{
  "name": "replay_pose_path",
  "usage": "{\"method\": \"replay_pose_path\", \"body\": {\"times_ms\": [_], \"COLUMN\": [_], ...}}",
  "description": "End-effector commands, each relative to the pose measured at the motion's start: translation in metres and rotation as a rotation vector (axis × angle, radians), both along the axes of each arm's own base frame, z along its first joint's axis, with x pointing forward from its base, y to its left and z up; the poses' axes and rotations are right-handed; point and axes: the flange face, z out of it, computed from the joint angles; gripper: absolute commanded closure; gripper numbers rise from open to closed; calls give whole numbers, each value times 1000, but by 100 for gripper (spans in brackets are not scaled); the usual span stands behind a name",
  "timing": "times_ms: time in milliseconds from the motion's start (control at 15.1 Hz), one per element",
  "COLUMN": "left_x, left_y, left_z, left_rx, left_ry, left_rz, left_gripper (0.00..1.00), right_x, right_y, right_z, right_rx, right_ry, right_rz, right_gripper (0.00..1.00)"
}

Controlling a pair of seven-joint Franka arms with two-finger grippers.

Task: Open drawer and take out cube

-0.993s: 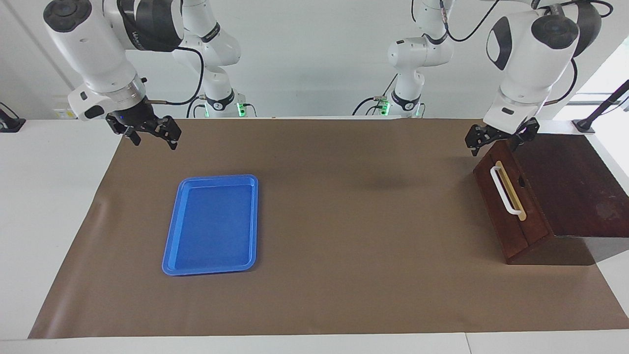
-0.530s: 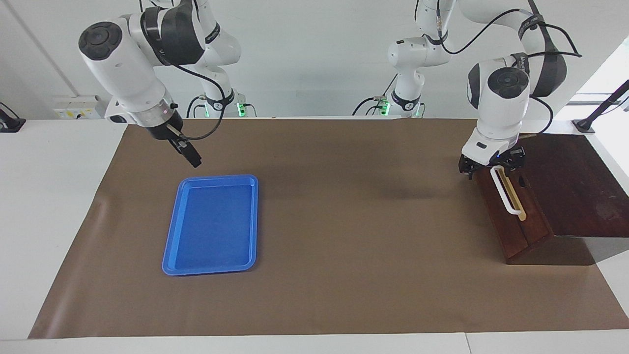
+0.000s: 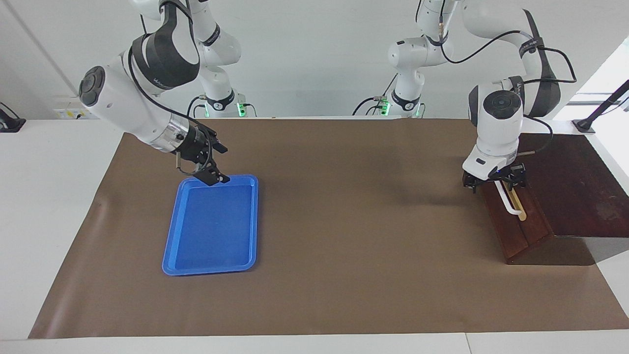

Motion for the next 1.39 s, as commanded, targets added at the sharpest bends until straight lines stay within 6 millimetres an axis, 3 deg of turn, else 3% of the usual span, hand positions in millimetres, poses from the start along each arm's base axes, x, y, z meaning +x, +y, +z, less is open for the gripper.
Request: {"method": "replay_pose_path", "body": {"times_ms": [0, 265, 463, 794, 993, 1324], "left_x": [-3, 3, 11, 3, -2, -8], "left_y": [7, 6, -7, -87, -116, -137], "left_z": [-16, -33, -39, -42, -39, -40], "left_rx": [-3, -24, -39, -103, -177, -183], "left_ry": [-28, -40, -56, -124, -124, -114], "left_rz": [-17, -32, -15, 128, 187, 174], "left_gripper": [0, 0, 0, 0, 0, 0], "right_x": [6, -3, -8, -9, -7, -6], "right_y": [7, 15, 15, 19, 26, 20], "right_z": [-17, -25, -28, -25, -23, -21], "right_rx": [81, 142, 173, 185, 179, 189], "right_ry": [7, 10, -88, -87, -101, -38], "right_rz": [-77, -91, 83, 80, 71, -30], "right_gripper": [0, 0, 0, 0, 0, 0]}}
